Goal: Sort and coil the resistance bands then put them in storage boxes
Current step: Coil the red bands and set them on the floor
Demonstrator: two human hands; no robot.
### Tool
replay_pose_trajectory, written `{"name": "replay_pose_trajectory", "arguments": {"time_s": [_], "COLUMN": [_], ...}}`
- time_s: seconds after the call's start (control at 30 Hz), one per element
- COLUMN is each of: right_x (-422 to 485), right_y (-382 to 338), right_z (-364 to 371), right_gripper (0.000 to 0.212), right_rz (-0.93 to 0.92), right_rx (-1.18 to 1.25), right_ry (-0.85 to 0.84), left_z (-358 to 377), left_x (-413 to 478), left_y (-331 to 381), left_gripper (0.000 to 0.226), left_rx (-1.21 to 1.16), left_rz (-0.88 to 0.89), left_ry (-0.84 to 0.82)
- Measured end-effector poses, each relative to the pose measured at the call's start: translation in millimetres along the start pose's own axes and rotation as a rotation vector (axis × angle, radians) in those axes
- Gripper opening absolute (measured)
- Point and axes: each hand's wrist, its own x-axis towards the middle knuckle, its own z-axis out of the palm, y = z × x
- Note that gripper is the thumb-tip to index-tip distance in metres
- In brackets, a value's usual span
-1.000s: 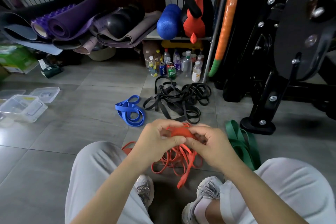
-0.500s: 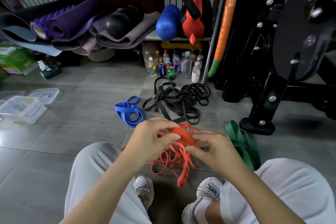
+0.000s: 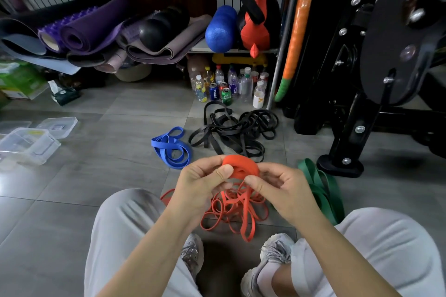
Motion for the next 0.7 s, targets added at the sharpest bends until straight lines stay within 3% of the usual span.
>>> {"name": "replay_pose_trajectory", "arguments": {"time_s": [0.07, 0.1, 0.23, 0.33, 0.53, 0.7], "right_x": [-2, -2, -2, 0, 2, 4], "right_y": [0, 1, 7, 1, -3, 3], "right_z": [1, 0, -8, -7, -7, -11], "right_gripper": [0.016, 0.016, 0.015, 0.017, 0.027, 0.019], "right_rz": [-0.029, -0.037, -0.138, -0.269, -0.326, -0.201], "right_rx": [-0.012, -0.058, -0.497, -0.686, -0.798, -0.504], "right_ry": [0.012, 0.012, -0.036, -0.075, -0.094, -0.055], "left_z": [3, 2, -6, 1, 6, 6], "left_x": [-2, -3, 1, 6, 10, 7], "left_y": [-2, -1, 12, 25, 31, 21], "left_gripper": [0.018, 0.017, 0.036, 0.026, 0.018, 0.012], "left_rx": [-0.012, 0.091, 0.984, 1.318, 1.309, 1.14], "left_rz": [-0.049, -0.054, 0.112, 0.236, 0.287, 0.312], "left_ry": [0.004, 0.016, -0.052, -0.239, -0.274, -0.137]}}
